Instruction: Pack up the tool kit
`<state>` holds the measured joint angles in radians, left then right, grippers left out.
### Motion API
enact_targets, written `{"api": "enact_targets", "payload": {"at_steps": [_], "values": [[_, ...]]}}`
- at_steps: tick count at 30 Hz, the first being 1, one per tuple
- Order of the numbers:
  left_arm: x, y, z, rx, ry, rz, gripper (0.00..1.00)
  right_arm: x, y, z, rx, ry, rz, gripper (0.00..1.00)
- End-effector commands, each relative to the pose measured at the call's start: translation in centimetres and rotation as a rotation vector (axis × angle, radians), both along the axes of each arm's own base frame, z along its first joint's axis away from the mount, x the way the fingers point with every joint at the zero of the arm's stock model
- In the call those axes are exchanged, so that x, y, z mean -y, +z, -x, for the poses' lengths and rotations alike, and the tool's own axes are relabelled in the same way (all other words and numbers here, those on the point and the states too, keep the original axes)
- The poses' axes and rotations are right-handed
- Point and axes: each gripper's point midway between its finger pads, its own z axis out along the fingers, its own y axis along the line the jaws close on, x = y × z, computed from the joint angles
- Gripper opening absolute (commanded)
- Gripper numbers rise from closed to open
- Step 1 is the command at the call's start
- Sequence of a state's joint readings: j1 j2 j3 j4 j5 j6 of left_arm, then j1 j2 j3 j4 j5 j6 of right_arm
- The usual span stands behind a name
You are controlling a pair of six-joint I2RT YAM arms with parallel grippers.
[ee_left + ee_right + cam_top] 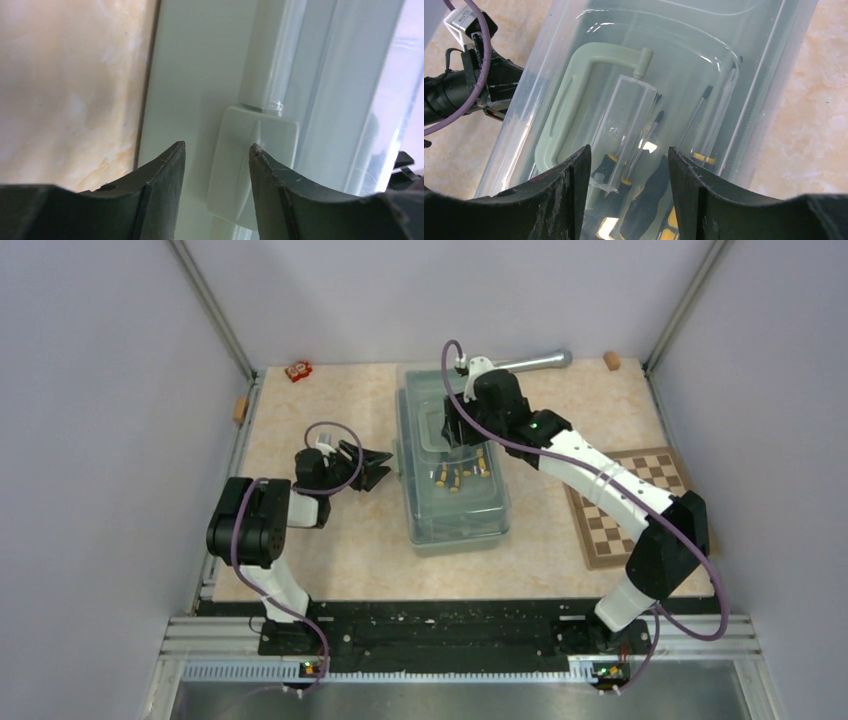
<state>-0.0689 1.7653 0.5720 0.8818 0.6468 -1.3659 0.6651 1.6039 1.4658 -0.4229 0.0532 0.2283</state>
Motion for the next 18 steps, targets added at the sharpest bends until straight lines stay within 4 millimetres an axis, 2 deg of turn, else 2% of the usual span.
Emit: {"api": "enact_targets", "payload": {"at_steps": [1,14,18], "values": [[1.6,4.2,0.7,0.173,-0.06,0.064,0.55,3.9,-2.5,0.6,-0.061,-0.052,0.125,0.56],[2.8,6.4,2.7,0.277,-0.064,0.119,0.55,3.5,-2.8,1.5,-0.081,-0.02,0.09,0.56],[2.7,6.5,2.9,0.3,-0.055,0.146,0.62,3.2,-2.9,1.9,-0.09,-0.005,0.074,0.56]]}}
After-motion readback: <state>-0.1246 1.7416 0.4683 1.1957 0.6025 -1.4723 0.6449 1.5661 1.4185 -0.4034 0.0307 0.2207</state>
